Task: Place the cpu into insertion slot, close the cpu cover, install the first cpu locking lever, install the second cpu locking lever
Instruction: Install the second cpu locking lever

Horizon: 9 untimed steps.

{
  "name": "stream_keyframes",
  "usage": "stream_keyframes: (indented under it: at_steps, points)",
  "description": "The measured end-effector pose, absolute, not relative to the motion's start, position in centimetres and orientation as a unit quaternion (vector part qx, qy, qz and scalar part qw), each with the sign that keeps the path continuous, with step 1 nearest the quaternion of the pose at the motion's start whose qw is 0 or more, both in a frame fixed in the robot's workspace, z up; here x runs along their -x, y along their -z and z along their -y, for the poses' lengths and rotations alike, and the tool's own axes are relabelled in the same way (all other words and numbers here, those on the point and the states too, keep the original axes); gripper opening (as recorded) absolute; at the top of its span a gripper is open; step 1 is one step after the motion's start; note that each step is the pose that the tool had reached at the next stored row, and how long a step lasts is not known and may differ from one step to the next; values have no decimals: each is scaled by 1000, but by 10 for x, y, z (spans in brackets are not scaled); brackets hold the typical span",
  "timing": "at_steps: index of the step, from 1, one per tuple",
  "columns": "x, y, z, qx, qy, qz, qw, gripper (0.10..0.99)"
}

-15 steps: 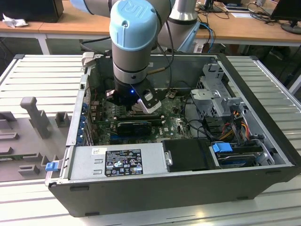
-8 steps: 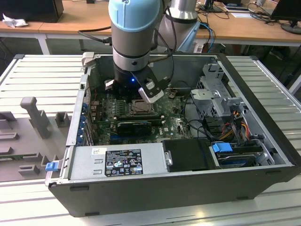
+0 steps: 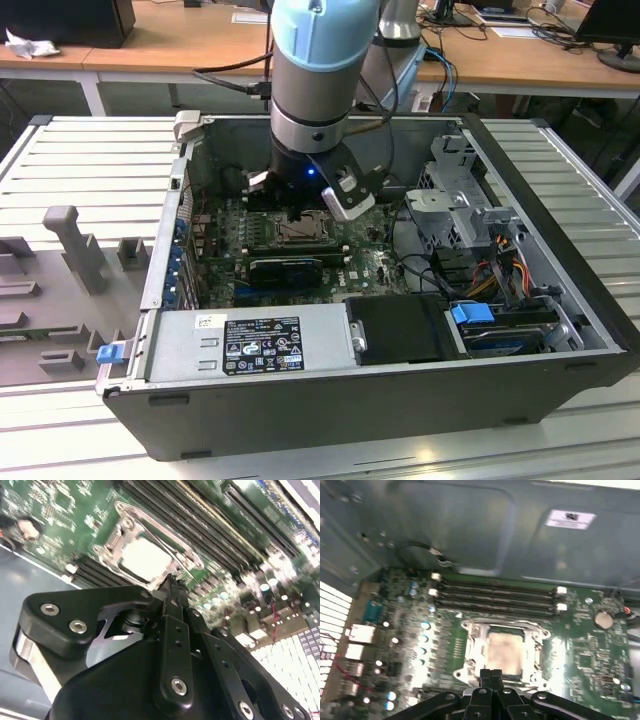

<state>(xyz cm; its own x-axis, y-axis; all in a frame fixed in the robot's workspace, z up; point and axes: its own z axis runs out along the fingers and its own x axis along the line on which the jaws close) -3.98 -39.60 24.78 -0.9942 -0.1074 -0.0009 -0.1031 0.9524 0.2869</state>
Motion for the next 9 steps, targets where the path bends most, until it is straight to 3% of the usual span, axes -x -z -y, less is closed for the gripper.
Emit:
stream_keyframes:
  at_steps: [4,9]
  points:
    - [34,-246,396,-53,119,991,9,106]
    - [34,-241,400,-52,119,991,10,106]
